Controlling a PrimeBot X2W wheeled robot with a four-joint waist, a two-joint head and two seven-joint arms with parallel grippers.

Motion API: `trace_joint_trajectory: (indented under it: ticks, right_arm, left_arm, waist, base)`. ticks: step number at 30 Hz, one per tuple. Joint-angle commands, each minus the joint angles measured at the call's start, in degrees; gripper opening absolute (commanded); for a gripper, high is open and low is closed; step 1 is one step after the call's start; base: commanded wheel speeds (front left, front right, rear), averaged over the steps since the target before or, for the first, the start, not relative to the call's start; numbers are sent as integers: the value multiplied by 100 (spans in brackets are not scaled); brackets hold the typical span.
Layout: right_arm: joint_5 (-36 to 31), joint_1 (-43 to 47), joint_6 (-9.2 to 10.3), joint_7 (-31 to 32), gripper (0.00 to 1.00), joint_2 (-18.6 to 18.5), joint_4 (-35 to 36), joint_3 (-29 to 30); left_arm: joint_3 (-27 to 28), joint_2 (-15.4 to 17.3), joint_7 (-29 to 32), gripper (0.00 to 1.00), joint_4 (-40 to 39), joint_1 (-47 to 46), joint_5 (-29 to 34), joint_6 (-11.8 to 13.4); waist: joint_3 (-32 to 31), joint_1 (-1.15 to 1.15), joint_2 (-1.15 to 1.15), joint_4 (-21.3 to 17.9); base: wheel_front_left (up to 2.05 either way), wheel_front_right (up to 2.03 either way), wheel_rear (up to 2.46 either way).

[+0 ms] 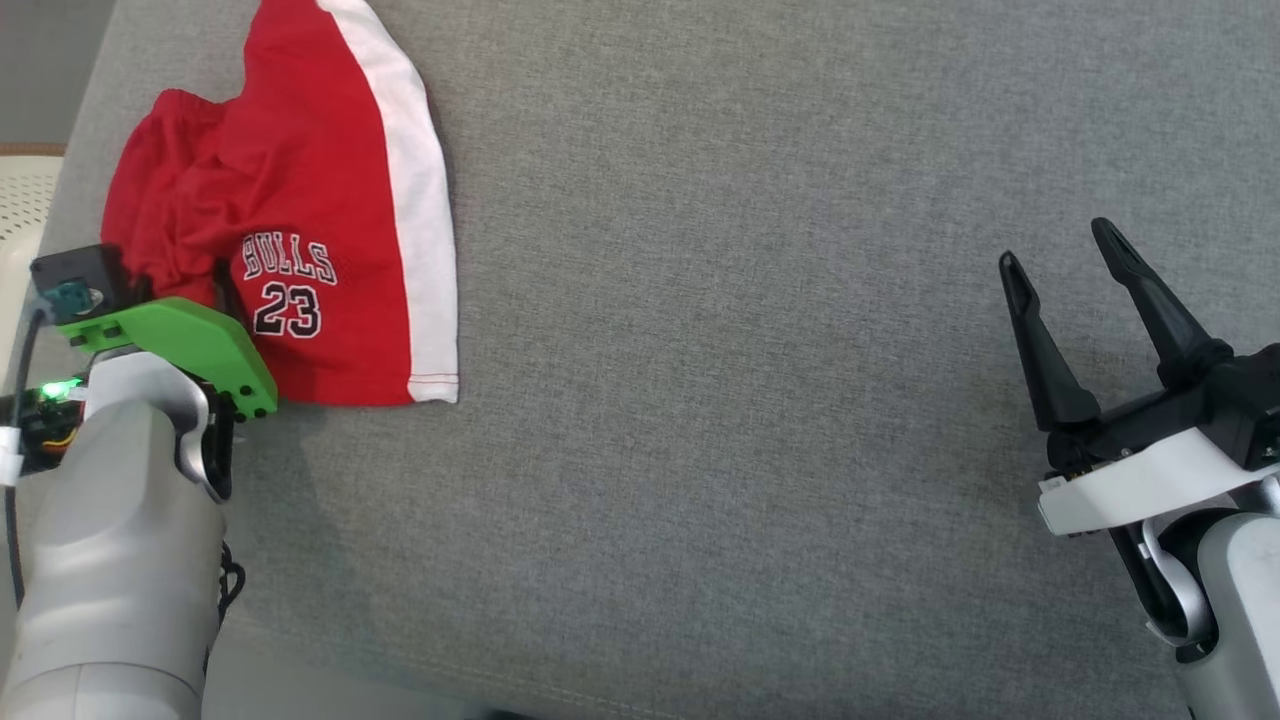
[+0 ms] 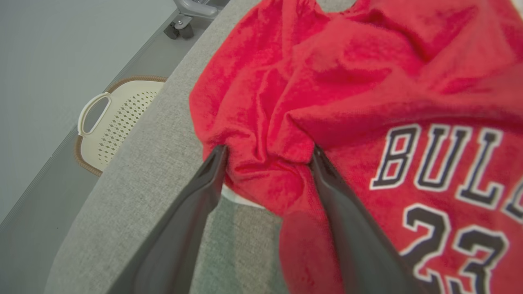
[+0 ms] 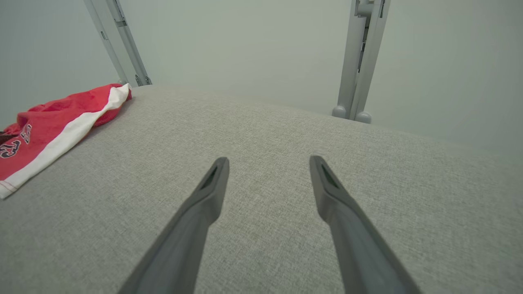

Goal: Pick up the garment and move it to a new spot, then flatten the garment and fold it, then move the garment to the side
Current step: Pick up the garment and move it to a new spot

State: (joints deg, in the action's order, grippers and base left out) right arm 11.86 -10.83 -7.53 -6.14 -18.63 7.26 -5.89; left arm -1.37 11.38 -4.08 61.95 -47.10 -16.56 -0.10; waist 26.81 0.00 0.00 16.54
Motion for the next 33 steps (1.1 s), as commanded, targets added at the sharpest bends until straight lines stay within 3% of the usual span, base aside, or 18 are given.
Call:
trace_joint_trajectory:
  ticks: [1, 4, 5, 7, 10, 21, 33]
  right_arm:
    - [-50, -67, 9, 22, 100, -35, 41, 4]
    - [-47, -102, 9, 40, 100, -53, 47, -10]
    - [-47, -111, 9, 30, 100, -53, 41, -9]
    - [-41, -115, 9, 15, 100, -37, 4, -3]
    - [-29, -112, 9, -39, 100, 20, -93, -5]
    - [66, -36, 9, -403, 100, 369, -620, -100]
    - [117, 254, 9, -742, 100, 803, -1149, 47]
  left_arm:
    - [56, 32, 59, 100, 163, -133, -64, -22]
    - [34, 63, 109, 99, 461, -266, -100, -91]
    - [36, 70, 105, 53, 526, -291, -116, -109]
    - [-24, 100, 27, 0, 633, -332, -92, -210]
    - [-78, 191, -188, 0, 731, -351, -55, -292]
    - [-207, 431, -1061, 0, 449, -475, 124, -102]
    - [-674, 201, -1111, 0, -1695, 203, 648, -147]
  waist:
    - [133, 0, 0, -115]
    - [156, 0, 0, -151]
    - [155, 0, 0, -160]
    - [130, 0, 0, -175]
    - [28, 0, 0, -190]
    - [-808, 0, 0, -318]
    - [-1712, 0, 0, -698]
  base:
    - [0, 0, 0]
    - [0, 0, 0]
    - [0, 0, 0]
    - [0, 0, 0]
    - [0, 0, 0]
    - [0, 0, 0]
    - [0, 0, 0]
